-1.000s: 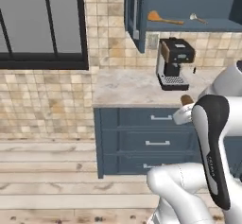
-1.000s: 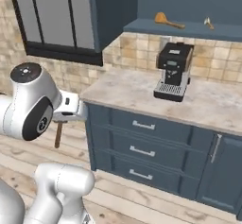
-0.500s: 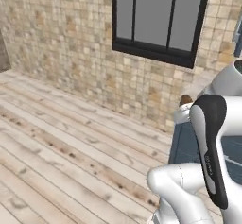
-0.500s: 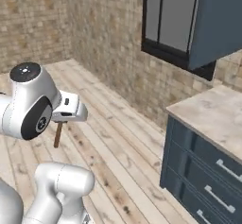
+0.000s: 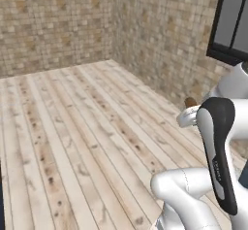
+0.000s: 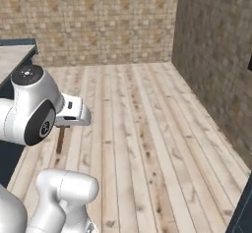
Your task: Organize the utensils by type. Pick up the wooden spoons from the counter and place them in the open cabinet. Then pick up the metallic utensils from the counter and place them in the open drawer.
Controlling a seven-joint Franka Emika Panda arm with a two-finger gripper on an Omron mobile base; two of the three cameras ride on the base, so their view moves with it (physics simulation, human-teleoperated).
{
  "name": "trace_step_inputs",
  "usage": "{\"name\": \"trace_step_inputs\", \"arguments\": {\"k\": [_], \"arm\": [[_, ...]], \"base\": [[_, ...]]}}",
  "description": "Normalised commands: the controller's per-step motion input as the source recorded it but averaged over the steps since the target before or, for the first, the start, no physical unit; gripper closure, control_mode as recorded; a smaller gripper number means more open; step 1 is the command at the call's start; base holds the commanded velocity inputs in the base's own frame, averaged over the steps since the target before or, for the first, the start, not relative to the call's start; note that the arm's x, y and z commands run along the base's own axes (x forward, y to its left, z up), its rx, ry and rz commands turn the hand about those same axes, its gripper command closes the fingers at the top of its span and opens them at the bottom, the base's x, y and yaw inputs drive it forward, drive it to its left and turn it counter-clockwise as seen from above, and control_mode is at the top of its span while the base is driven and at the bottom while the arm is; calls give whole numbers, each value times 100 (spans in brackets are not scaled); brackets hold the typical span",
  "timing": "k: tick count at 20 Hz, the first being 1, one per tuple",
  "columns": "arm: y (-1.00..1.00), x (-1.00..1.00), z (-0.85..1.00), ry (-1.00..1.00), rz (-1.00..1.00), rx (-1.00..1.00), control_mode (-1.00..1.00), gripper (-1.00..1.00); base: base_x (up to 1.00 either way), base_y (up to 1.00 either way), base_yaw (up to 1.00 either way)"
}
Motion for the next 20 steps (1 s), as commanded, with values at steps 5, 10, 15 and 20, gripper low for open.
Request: {"name": "trace_step_inputs", "arguments": {"k": [5,10,15,20], "arm": [[0,0,0,0,0,0,100,100],[0,0,0,0,0,0,100,100],[0,0,0,0,0,0,100,100],[0,0,0,0,0,0,100,100]], "base": [[87,5,8],[100,2,0],[100,3,0],[100,9,2]]}}
